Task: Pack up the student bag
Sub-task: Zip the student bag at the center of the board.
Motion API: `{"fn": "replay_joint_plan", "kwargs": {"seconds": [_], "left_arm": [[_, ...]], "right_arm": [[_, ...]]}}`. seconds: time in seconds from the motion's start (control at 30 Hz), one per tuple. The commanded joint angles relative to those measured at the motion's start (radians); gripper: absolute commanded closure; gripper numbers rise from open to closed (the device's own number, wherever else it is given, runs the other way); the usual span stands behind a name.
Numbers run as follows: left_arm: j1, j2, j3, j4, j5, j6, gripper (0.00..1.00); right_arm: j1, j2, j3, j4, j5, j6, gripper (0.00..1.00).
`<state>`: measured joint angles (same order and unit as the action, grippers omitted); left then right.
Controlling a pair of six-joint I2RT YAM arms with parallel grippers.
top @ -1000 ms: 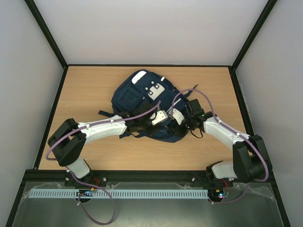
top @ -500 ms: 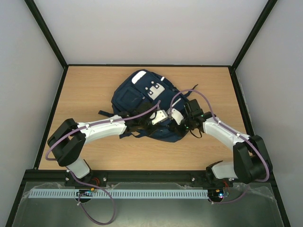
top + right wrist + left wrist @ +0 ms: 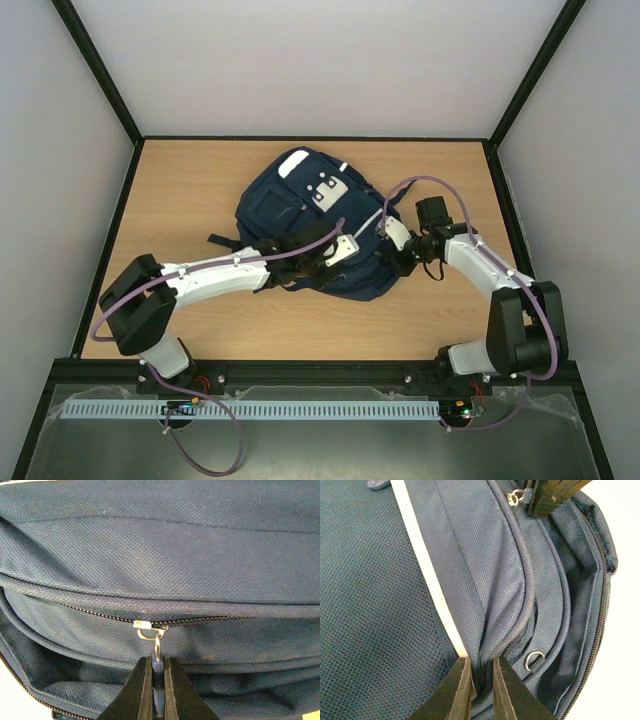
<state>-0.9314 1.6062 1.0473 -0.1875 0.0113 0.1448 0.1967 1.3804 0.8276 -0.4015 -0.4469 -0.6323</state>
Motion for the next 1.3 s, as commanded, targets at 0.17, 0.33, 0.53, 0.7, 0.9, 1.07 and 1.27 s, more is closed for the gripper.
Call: {"fn": "replay_joint_plan", "kwargs": {"seconds": [0.17,0.33,0.53,0.7,0.9,1.07,1.27], "left_arm": [[-0.028,-0.084,-0.004,-0.22,-0.317,-0.171,0.98],[-0.025,-0.184,-0.04,-0.326,-0.45,-0.226,0.98],[-0.07,-0.451,-0.175,-0.212,-0.352,-0.232,0.56],[-0.109,-0.557,-0.259,-0.065,-0.275,-0.177,0.45],[-0.138,-0.394,-0.282,0.151,-0.226,-0.157,0.47],[-0.151,-0.282,-0.265,0.193,-0.296,-0.126,0.49],[-0.139,-0.227,-0.298,0.26,-0.333,-0.09,0.56]], "right_arm": [[0.031,-0.043,0.002,-0.13,-0.029,-0.024,0.99],[0.21,-0.1,0.023,-0.108,-0.053,0.077,0.99],[0.359,-0.034,0.091,-0.068,-0.092,0.196,0.99],[0.382,0.003,0.093,-0.04,-0.109,0.221,0.99],[0.382,-0.002,0.081,-0.027,-0.107,0.228,0.99],[0.382,-0.004,0.079,-0.049,-0.099,0.215,0.99],[0.38,-0.001,0.084,-0.063,-0.105,0.204,0.99]]}}
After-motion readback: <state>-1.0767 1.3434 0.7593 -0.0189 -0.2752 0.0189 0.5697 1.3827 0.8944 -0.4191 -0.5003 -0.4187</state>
